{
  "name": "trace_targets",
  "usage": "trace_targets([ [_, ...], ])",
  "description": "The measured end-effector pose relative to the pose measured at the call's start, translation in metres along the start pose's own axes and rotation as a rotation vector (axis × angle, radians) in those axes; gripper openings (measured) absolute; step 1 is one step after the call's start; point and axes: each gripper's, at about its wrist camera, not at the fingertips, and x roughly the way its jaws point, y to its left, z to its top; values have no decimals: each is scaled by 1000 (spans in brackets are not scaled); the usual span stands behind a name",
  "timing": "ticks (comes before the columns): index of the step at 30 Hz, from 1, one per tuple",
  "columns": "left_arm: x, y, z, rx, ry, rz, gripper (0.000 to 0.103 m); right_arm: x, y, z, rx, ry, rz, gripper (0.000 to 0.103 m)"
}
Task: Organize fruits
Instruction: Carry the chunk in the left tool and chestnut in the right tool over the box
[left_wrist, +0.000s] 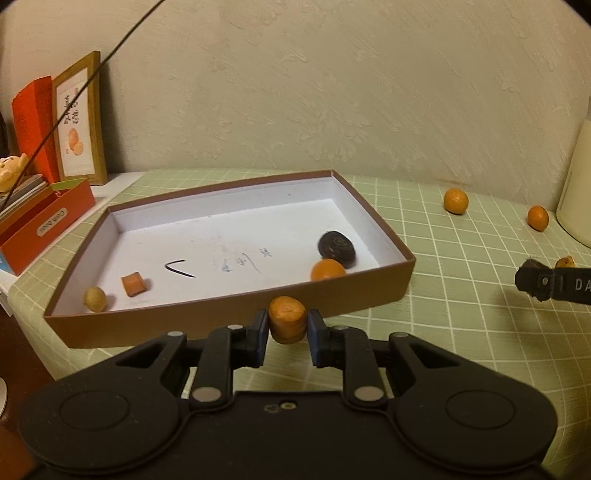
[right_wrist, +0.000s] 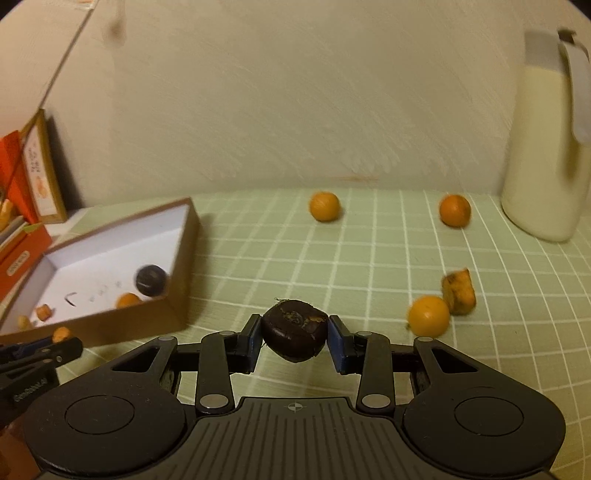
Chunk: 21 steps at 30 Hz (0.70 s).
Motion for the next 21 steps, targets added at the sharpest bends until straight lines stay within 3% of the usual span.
trace_targets([
  [15,-26,45,16,-55,-65,55,13,-23,47,19,-43,-86,129,38],
  [21,-22,75,31,-75,-91,115,13,-17,71,35,-76,-109,184,38],
])
